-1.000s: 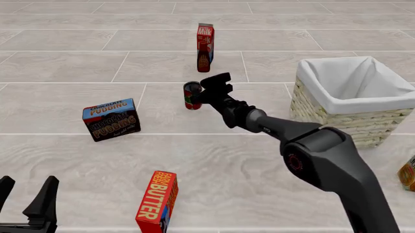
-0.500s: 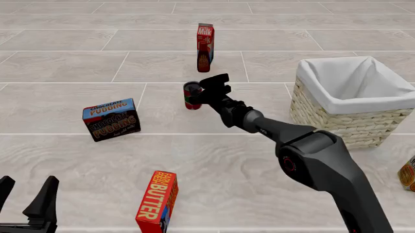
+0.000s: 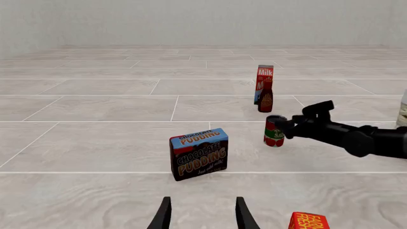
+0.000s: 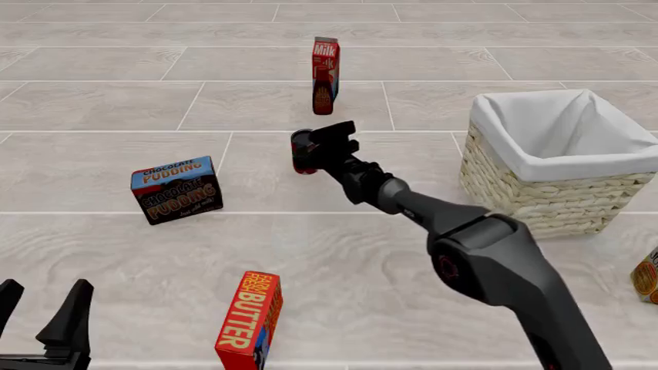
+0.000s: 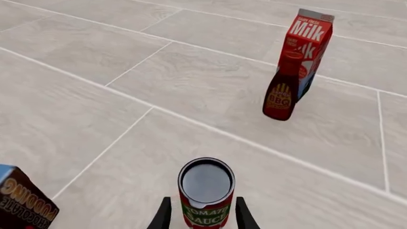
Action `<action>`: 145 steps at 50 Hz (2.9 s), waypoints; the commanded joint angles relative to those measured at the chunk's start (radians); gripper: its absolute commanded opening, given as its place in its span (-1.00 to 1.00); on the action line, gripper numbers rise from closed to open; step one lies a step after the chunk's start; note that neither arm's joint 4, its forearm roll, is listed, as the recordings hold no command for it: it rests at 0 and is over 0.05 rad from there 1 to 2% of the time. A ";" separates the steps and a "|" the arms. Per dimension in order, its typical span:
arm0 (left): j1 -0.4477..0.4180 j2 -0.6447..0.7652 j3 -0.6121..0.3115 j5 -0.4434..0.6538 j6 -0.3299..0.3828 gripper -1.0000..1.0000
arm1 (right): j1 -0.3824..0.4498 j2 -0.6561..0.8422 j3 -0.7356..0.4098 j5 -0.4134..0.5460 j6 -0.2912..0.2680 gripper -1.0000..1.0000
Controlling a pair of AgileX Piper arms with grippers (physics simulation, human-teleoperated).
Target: Pick the tomato sauce and place it in the basket.
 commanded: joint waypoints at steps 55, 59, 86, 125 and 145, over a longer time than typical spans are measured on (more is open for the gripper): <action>0.000 0.000 0.000 0.000 0.000 1.00 | 0.001 0.186 -0.355 0.210 0.057 1.00; 0.000 0.000 0.000 0.000 0.000 1.00 | -0.002 0.198 -0.365 0.212 0.062 1.00; 0.000 0.000 0.000 0.000 0.000 1.00 | -0.007 0.234 -0.433 0.236 0.101 -1.00; 0.000 0.000 0.000 0.000 0.000 1.00 | 0.030 -0.029 -0.009 0.033 0.071 -1.00; 0.000 0.000 0.000 0.000 0.000 1.00 | 0.044 -0.194 0.184 -0.046 0.053 -1.00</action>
